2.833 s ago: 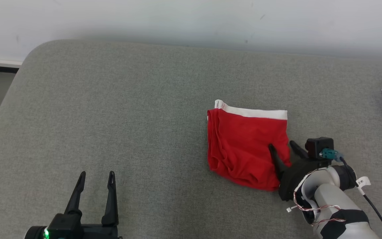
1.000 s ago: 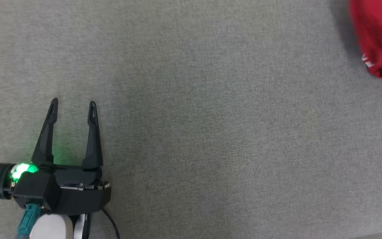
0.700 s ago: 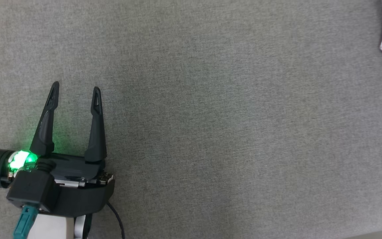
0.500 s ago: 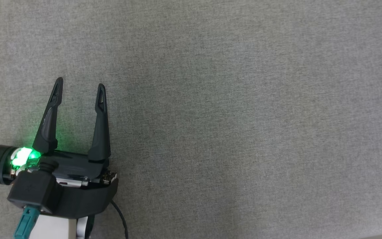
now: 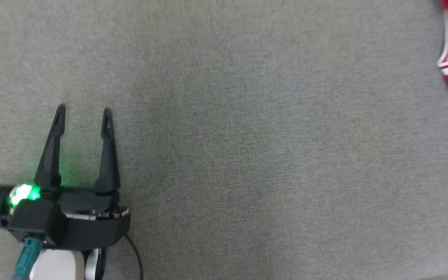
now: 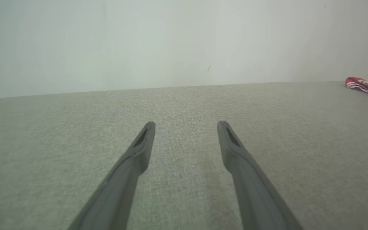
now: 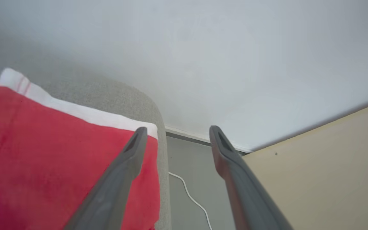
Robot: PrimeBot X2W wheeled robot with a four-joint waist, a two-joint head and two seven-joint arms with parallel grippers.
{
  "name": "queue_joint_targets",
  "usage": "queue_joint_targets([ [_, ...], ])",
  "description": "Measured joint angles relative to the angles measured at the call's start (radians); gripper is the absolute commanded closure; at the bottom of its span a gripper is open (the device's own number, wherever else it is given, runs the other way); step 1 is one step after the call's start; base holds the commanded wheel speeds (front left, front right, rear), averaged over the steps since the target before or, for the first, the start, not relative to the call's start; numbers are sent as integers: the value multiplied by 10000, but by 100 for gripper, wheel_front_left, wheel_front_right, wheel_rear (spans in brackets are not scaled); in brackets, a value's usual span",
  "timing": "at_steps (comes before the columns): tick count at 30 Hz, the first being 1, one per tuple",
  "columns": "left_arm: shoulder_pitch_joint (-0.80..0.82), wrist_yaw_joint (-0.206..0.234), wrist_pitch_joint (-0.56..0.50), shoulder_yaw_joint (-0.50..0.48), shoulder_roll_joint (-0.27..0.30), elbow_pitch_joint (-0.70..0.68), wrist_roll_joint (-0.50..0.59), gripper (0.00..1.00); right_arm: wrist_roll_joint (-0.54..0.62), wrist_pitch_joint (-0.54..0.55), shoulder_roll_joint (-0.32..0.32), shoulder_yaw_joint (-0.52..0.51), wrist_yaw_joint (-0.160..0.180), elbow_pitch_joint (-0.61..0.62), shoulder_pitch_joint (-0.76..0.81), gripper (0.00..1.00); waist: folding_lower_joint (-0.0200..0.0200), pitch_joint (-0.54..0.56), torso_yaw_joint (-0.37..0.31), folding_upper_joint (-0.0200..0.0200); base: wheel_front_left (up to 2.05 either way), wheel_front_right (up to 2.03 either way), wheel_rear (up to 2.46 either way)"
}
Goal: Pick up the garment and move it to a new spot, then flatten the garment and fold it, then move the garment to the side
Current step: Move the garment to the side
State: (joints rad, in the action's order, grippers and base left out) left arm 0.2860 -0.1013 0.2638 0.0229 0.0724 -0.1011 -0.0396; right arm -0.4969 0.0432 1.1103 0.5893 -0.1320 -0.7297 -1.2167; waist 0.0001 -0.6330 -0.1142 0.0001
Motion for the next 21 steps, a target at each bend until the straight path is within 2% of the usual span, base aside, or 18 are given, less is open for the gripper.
queue_joint_targets([
  [11,-1482,284,-12,-708,-63,569,-305,0,-128,-1801,-2291,-738,0,240,1025,0,-1,1773,-37,-1,0,0,0],
  [14,-1884,307,-13,-871,-79,681,-328,0,-4,-2255,-2955,-1016,0,359,1596,0,-1,2309,-20,-1,0,0,0],
  [16,-2214,307,-12,-999,-100,773,-410,0,81,-2568,-3643,-1379,0,499,2298,0,-2,2839,10,-1,0,0,0],
  [21,-2593,303,-12,-1139,-107,882,-412,0,255,-2869,-4778,-2201,0,821,3559,0,-3,3654,95,-2,0,0,0],
])
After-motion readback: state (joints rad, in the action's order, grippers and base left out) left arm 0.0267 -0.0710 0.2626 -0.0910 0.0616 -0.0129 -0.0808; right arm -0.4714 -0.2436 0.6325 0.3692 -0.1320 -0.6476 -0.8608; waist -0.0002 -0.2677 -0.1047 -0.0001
